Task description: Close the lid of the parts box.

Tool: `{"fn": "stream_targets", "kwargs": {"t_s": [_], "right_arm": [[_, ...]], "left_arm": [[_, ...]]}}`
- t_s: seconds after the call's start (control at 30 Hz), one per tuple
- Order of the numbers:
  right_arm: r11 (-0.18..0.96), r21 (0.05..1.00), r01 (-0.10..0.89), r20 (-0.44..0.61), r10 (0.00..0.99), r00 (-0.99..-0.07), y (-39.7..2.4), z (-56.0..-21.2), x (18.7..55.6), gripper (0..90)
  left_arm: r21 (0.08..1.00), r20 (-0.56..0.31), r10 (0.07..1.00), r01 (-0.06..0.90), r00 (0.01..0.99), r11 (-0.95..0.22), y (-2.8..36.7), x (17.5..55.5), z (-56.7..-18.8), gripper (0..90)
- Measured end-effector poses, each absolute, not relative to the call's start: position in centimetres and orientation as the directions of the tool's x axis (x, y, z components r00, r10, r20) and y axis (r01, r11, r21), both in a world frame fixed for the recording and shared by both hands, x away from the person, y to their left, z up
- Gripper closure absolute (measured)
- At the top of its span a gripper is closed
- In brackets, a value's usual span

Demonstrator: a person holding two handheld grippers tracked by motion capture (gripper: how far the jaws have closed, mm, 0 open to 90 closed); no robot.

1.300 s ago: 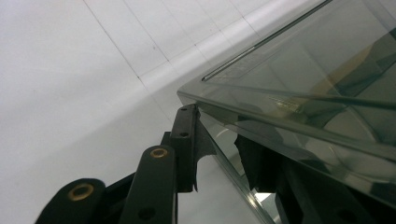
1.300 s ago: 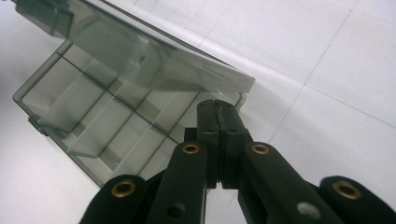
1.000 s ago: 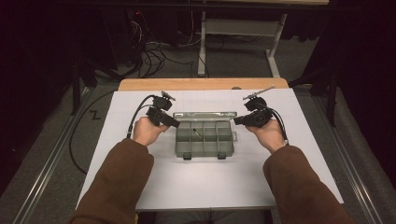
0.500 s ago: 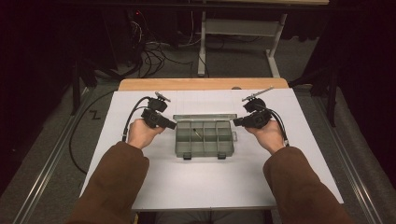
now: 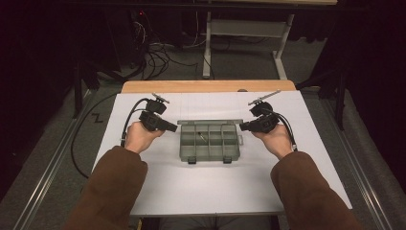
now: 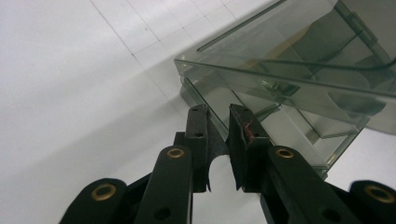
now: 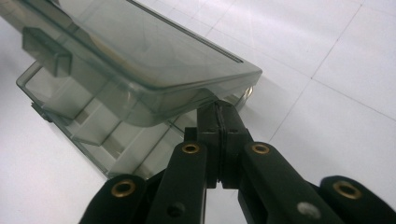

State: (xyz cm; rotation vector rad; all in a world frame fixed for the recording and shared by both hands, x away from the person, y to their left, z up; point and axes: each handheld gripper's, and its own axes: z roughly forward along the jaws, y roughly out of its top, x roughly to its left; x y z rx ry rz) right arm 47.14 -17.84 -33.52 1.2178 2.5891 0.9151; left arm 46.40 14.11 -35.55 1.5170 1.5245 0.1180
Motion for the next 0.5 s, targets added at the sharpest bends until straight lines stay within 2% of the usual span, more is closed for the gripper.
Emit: {"fn": "stream_targets", "kwargs": {"t_s": [0.5], "right_arm": [[0.498, 0.568, 0.656, 0.133, 0.731, -0.67, -18.1, -34.1, 46.9, 90.0]], "left_arm": [[0.685, -0.537, 0.807, 0.684, 0.243, 0.25, 13.2, 46.7, -34.4, 78.3]]}}
